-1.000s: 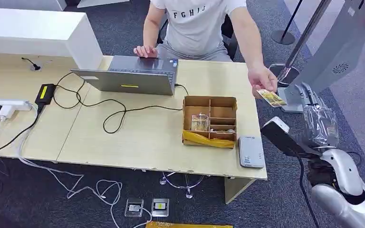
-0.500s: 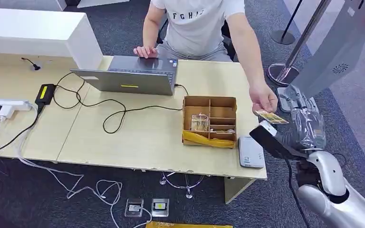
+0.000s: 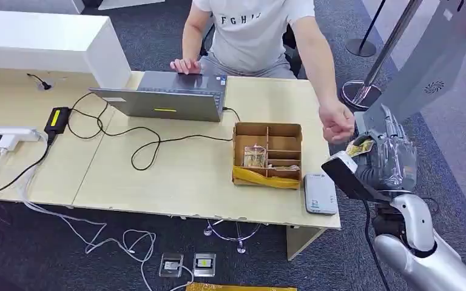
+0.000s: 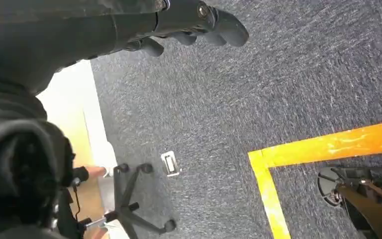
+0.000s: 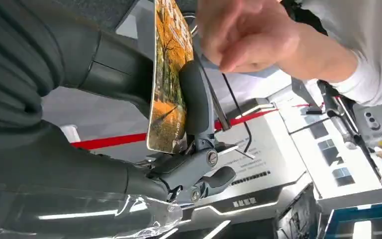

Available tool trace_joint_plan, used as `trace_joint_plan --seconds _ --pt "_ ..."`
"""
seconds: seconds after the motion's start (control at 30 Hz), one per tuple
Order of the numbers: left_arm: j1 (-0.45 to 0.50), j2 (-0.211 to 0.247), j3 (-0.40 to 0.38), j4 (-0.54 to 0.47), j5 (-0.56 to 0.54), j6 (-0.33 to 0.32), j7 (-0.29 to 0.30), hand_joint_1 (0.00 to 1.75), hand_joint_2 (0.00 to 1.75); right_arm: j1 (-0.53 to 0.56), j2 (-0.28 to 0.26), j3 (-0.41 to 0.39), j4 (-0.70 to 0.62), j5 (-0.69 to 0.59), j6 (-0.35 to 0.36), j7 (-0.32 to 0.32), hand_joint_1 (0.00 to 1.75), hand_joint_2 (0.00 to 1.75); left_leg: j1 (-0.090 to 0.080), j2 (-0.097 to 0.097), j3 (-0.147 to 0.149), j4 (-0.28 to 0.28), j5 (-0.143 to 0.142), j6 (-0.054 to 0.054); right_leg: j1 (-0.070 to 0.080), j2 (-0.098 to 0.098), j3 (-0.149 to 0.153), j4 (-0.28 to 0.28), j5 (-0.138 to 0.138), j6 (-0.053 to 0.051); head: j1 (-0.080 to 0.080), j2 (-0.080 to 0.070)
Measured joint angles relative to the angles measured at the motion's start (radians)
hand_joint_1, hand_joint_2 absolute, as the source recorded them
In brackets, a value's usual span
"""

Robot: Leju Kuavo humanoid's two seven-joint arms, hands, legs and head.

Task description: Pass the card to the sensor for recognition and then transmit it.

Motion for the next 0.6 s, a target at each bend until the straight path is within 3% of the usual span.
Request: trace_joint_plan --seconds 0.6 --pt "0.001 -0.008 0.004 0.000 -0.018 0.015 0.020 0.00 0.00 0.002 0.116 0.081 0.257 -0.073 0.014 -0.069 1.75 1.75 0.000 0.001 0.000 0.000 0.000 0.000 0.000 0.001 0.000 0.000 0.000 0.000 0.000 0.000"
